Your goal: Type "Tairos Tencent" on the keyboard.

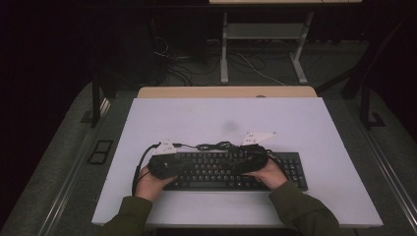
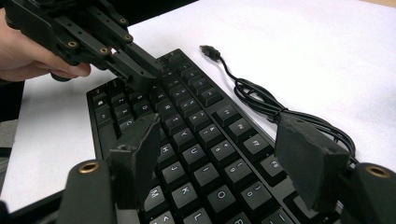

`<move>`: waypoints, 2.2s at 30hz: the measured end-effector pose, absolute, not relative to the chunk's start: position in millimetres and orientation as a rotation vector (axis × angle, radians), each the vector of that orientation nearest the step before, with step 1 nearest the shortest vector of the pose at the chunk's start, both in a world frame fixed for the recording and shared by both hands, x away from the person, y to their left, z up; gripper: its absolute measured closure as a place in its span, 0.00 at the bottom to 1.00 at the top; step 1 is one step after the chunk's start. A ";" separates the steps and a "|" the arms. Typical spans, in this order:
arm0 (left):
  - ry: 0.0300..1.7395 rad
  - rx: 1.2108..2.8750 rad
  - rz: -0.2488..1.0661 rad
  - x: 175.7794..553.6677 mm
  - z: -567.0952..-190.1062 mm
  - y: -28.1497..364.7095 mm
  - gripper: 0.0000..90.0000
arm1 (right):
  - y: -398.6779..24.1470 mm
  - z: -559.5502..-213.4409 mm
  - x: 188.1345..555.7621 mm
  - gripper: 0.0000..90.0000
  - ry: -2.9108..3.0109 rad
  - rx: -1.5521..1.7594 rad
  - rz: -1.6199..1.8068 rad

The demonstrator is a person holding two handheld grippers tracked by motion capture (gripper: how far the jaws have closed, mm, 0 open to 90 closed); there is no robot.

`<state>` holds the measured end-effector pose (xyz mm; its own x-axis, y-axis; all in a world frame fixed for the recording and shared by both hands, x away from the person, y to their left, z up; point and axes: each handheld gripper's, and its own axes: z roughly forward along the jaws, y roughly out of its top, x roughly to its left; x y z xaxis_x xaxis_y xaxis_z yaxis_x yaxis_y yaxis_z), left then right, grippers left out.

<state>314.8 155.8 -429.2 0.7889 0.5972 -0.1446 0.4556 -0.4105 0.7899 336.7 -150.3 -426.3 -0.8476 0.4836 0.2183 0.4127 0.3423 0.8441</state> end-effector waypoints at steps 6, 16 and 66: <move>0.785 2.083 0.199 311.6 -430.6 155.1 0.69 | -147.7 -426.4 335.2 0.35 2.520 0.858 1.546; 0.767 2.078 0.208 307.6 -429.2 153.9 0.44 | -144.1 -425.1 331.5 0.44 2.533 0.830 1.555; 0.765 2.074 0.205 306.4 -433.1 150.8 0.25 | -107.8 -442.8 312.0 0.99 2.768 0.700 1.348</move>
